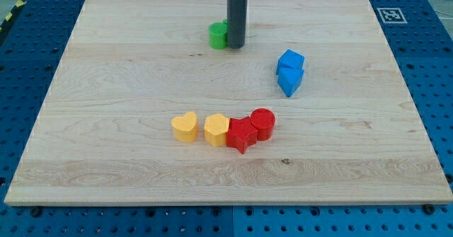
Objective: Move the green blocks to the top center
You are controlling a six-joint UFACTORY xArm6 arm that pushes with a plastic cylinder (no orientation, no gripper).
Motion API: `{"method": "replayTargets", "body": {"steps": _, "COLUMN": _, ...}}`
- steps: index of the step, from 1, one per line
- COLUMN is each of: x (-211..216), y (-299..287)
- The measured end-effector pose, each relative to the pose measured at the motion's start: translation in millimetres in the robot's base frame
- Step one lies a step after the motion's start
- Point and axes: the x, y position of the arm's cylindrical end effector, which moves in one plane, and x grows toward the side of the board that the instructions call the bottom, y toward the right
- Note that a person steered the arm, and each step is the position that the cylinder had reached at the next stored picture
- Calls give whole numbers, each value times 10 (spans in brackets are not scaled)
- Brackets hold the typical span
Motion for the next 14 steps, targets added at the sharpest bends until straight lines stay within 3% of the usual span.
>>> {"method": "replayTargets", "body": {"steps": 2, "x": 265, "y": 58}}
{"method": "replayTargets", "body": {"steps": 3, "x": 117, "y": -244}}
{"method": "replayTargets", "body": {"steps": 4, "x": -386, "y": -346}}
{"method": "replayTargets", "body": {"steps": 5, "x": -617, "y": -346}}
{"method": "replayTargets", "body": {"steps": 7, "x": 80, "y": -193}}
{"method": "replayTargets", "body": {"steps": 9, "x": -193, "y": 240}}
{"method": "replayTargets", "body": {"steps": 10, "x": -281, "y": -41}}
{"method": "replayTargets", "body": {"steps": 13, "x": -496, "y": -86}}
{"method": "replayTargets", "body": {"steps": 14, "x": -323, "y": -194}}
